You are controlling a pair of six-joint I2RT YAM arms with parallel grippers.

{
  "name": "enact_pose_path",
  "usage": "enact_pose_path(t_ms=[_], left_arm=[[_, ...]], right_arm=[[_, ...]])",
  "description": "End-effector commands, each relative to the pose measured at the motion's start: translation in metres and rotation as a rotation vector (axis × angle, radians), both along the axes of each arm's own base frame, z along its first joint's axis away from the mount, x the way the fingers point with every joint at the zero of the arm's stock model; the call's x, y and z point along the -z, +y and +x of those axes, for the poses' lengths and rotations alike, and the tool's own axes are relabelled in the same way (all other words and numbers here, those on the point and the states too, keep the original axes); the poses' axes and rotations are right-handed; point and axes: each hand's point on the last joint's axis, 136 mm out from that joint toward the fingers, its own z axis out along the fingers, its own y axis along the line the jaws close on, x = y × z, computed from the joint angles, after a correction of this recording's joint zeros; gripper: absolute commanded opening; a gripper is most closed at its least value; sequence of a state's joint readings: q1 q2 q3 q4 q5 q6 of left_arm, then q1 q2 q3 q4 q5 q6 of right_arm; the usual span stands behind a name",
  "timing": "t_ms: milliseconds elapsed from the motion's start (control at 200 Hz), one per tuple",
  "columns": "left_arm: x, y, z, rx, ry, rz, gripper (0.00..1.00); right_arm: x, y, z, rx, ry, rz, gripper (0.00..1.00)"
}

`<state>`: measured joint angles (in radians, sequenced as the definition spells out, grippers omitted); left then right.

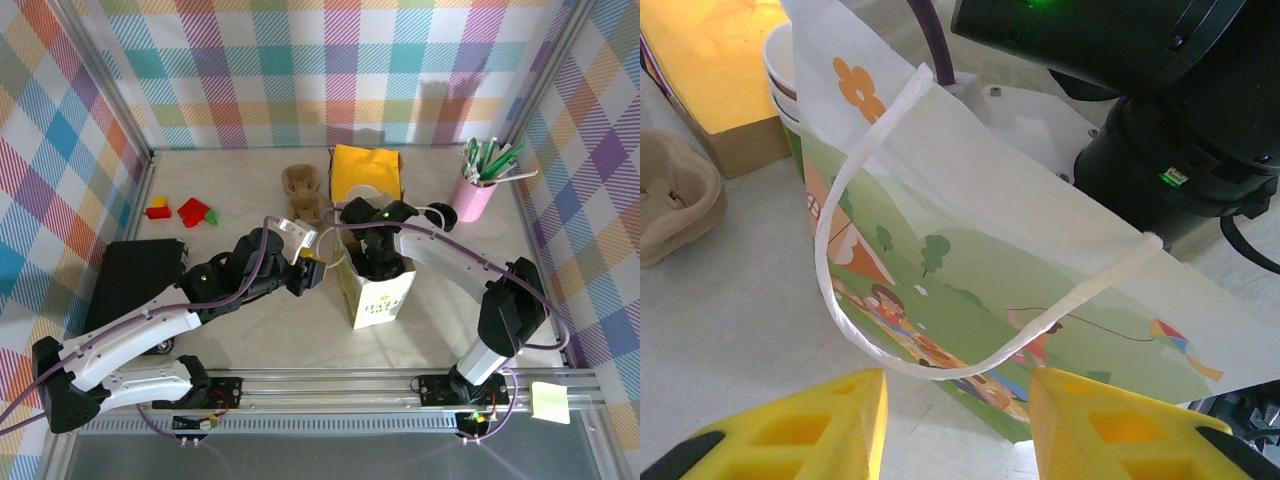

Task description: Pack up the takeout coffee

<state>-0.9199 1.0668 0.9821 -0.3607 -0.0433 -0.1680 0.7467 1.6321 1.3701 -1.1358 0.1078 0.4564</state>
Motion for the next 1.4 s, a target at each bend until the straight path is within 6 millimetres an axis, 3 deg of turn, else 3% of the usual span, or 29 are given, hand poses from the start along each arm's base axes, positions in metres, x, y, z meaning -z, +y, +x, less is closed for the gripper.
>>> enact_pose_path(t_ms=[0,1395], left_arm=[[-0.002,0.002,0.002,-0.014,0.001,-0.022,0.42],[0.001,0.005,0.001,-0.023,0.001,-0.020,0.42]], right_arm=[[0.022,-0.002,-0.007,0.006,0.047,-0.029,0.59],[0.055,-0.002,-0.017,0.010,0.095,-0.041,0.59]])
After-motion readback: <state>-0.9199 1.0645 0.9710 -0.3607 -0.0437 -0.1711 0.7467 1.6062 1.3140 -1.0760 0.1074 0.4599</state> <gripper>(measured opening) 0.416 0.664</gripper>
